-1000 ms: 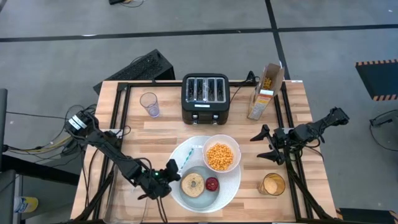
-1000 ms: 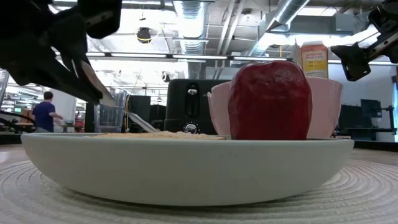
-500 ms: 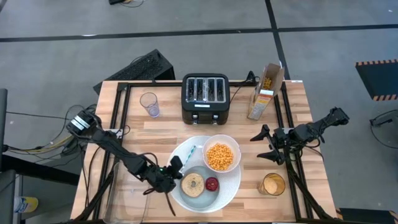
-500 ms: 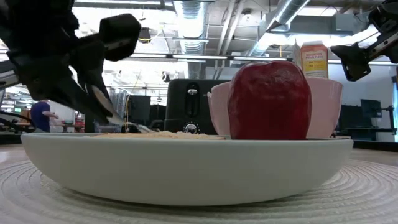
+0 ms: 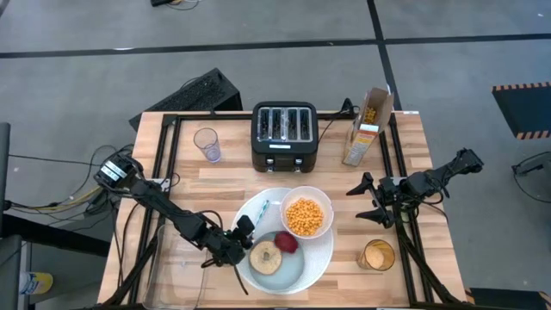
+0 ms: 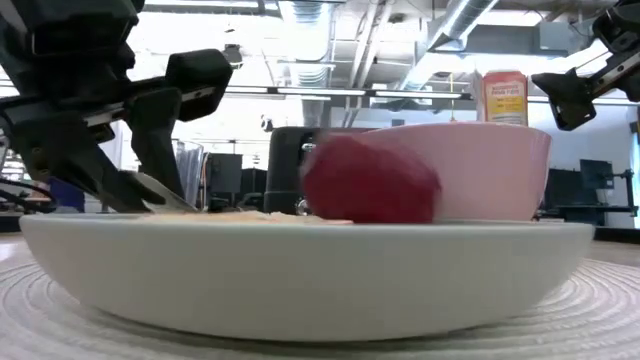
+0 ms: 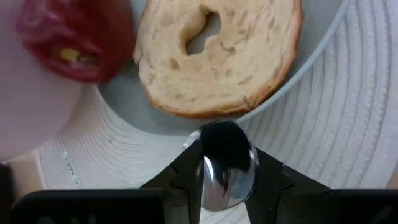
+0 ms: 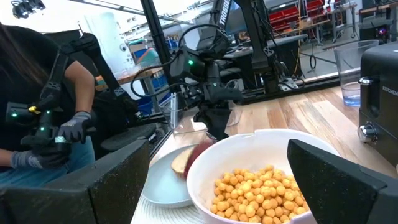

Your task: Arrange a breakfast setting

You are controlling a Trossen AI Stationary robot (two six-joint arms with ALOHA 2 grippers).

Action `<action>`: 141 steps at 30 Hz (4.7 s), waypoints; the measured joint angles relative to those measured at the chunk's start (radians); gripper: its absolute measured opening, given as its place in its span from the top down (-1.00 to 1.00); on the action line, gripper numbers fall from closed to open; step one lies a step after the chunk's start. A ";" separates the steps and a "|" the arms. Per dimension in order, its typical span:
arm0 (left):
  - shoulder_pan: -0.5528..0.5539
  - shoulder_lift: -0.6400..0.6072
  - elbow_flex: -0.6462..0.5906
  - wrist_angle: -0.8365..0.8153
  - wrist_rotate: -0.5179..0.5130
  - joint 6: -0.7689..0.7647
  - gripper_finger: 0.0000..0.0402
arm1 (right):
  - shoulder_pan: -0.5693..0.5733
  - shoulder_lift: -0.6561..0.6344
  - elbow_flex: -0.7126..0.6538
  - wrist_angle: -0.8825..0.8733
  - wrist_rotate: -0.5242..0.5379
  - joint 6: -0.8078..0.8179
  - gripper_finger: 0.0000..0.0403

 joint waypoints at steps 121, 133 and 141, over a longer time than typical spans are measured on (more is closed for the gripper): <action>0.060 -1.636 -0.784 0.057 0.343 -0.254 0.59 | 0.000 0.000 0.000 0.000 0.000 0.000 -0.99; 0.125 -1.686 -0.798 0.098 0.332 -0.254 0.59 | -0.037 0.000 0.000 0.000 -0.004 0.000 -0.99; 0.243 -1.686 -0.814 0.146 0.324 -0.253 0.59 | -0.213 0.000 0.000 0.000 -0.004 0.000 -0.99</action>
